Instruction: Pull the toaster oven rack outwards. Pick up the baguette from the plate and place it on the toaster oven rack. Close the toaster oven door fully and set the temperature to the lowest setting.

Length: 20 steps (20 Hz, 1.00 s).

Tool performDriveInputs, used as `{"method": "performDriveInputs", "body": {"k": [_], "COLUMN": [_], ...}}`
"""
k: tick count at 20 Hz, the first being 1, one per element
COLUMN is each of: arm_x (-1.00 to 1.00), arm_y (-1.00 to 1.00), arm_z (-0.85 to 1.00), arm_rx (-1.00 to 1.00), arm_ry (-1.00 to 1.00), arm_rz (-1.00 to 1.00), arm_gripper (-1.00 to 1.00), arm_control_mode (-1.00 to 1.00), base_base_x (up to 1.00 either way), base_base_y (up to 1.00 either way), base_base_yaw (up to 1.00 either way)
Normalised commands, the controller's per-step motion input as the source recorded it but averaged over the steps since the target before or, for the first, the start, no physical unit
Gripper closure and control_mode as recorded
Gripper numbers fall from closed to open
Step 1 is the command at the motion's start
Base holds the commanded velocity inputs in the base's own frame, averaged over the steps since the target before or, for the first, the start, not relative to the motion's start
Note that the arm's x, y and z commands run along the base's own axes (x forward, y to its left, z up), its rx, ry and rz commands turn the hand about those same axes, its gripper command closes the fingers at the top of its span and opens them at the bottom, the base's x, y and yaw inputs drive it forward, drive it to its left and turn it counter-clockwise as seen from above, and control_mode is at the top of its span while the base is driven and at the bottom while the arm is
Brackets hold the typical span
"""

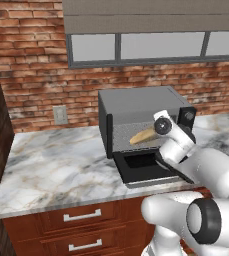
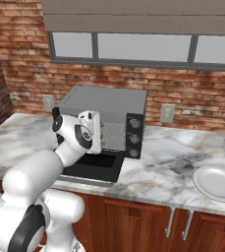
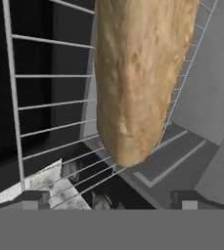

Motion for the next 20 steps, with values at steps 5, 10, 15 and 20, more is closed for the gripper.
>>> {"method": "performDriveInputs", "body": {"k": [5, 10, 15, 20], "arm_x": [-0.74, -0.67, -0.57, -0.36], "arm_y": [-0.03, 0.00, 0.00, 0.03], "arm_z": [0.60, 0.88, 0.75, 0.31], "arm_rx": [0.00, 0.00, 0.07, 0.01], "arm_ry": [0.24, 0.20, 0.02, -0.01], "arm_rz": [0.02, 0.09, 0.04, 0.15], "arm_gripper": [-1.00, -1.00, -1.00, -1.00], "arm_control_mode": [-1.00, -1.00, -1.00, -1.00], "base_base_x": [0.00, 0.00, 0.00, 0.00], "base_base_y": [0.00, 0.00, 0.00, 0.00], "base_base_yaw": [0.00, 0.00, 0.00, 0.00]}}
